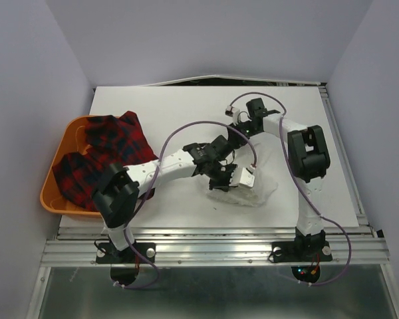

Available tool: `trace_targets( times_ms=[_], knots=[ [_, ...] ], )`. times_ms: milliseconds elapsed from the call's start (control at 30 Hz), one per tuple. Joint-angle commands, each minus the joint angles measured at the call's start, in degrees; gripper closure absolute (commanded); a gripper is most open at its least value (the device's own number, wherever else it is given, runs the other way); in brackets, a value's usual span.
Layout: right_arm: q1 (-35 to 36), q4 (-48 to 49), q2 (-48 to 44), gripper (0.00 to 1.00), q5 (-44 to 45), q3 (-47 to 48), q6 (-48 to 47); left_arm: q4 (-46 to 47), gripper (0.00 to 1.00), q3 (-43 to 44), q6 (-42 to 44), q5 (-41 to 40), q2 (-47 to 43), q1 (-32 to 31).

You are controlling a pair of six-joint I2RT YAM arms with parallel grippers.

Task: Fold and stack the skirts
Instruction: Fold the skirt

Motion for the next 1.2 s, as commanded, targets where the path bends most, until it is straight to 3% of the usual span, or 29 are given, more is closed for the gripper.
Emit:
trace_targets(
  times_ms=[0, 333, 767, 1167],
  knots=[
    [1.0, -1.2, -3.2, 0.64, -3.8, -7.6, -0.8, -9.1, 1.0, 9.7, -2.2, 5.4, 4.2, 3.5],
    [1.6, -4.3, -5.0, 0.65, -7.3, -8.7, -3.0, -12.4, 1.0, 24.8, -7.1, 11.1, 15.1, 13.0],
    [2.6, -8.8, -2.0, 0.65, -11.3, -5.5, -5.3, 1.1, 1.0, 24.6, -13.8, 4.8, 19.8, 14.2],
    [2.6, -14.2, 1.1, 0.64, -14.0, -1.6, -8.0, 11.6, 1.0, 18.7, -16.2, -3.5, 19.6, 14.2]
  ],
)
